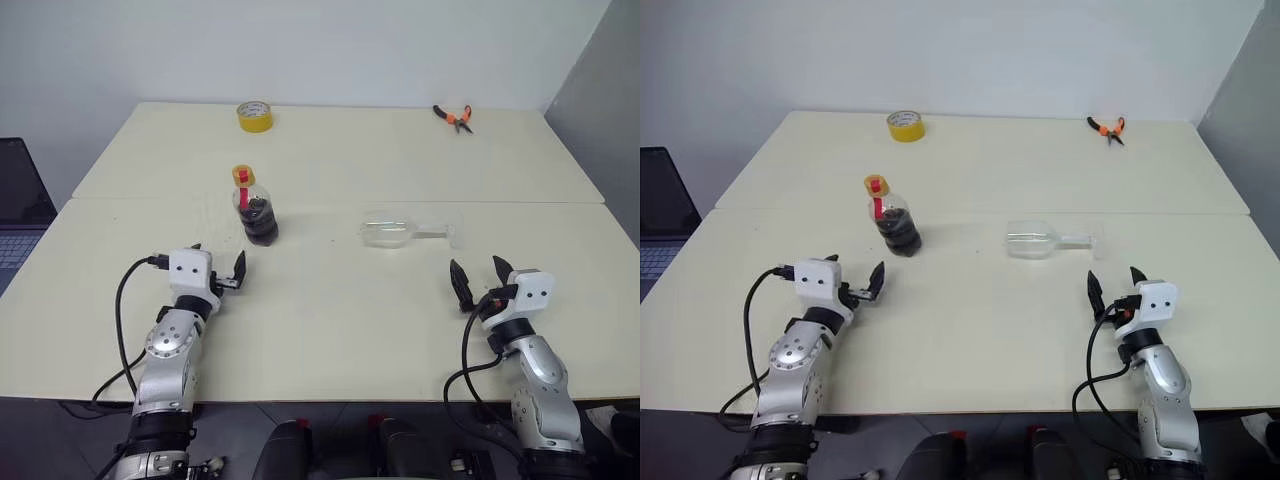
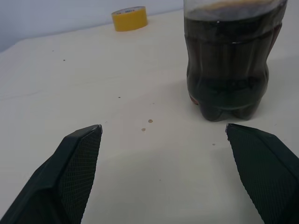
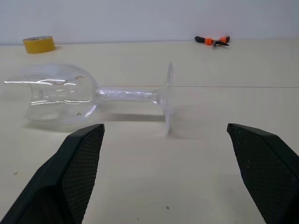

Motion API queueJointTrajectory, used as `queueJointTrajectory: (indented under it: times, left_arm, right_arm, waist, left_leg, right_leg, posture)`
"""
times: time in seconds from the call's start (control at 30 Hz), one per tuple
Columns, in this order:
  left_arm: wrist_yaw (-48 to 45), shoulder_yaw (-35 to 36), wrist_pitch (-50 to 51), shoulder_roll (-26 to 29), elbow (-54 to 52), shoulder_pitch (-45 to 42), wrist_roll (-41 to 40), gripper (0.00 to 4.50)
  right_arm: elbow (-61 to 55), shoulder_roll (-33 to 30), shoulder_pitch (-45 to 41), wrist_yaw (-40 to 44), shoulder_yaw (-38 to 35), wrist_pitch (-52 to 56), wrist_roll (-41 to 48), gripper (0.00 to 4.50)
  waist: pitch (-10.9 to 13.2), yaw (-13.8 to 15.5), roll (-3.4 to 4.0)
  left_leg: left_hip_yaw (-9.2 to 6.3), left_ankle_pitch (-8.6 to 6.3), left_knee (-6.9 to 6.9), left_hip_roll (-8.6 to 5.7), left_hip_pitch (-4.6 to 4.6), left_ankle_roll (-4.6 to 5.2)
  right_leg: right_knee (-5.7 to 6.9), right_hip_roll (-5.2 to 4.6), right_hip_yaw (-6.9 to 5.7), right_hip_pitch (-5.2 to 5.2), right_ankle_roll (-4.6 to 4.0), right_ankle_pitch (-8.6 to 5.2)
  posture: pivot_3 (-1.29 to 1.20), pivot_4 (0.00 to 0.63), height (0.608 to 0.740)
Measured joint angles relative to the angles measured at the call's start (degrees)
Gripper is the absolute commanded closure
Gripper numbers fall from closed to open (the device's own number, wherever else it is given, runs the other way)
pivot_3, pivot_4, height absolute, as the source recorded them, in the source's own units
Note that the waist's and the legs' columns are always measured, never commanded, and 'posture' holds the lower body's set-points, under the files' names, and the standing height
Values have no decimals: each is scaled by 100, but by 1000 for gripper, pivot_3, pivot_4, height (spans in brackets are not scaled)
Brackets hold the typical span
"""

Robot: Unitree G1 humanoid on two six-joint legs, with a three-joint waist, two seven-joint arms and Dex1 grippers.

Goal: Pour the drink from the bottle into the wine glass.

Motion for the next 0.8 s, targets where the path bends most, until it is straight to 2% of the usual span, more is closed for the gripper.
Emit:
queueJointTrajectory:
  times: [0.3,0.47,0.63,0.8]
  left_arm:
    - [3,4,16,17,32,-10,30,17]
    - [-243,108,126,20,9,46,-293,17]
    - [-388,119,94,22,-441,254,-390,17]
    - [-401,-106,201,-48,-933,183,-381,17]
  right_arm:
    - [-67,-2,74,60,45,0,-2,0]
    - [-387,-87,276,355,323,32,21,0]
    - [-1404,-637,763,1070,809,605,387,0]
    - [-1877,-905,662,1272,891,1222,793,0]
  waist:
    - [0,0,0]
    - [0,-1,0]
    - [0,1,0]
    - [-1,8,-2]
  left_leg:
    - [-1,0,0,0,0,0]
    - [-2,0,-1,1,-1,0]
    - [-11,0,2,1,-1,0]
    - [-24,0,5,-2,1,1]
  right_leg:
    - [0,0,0,0,0,0]
    - [-3,0,-2,0,0,0]
    - [-11,-1,-8,11,1,0]
    - [-15,-1,-21,19,1,0]
  posture:
    - [0,150,740]
    - [0,150,740]
    - [0,150,740]
    - [0,150,740]
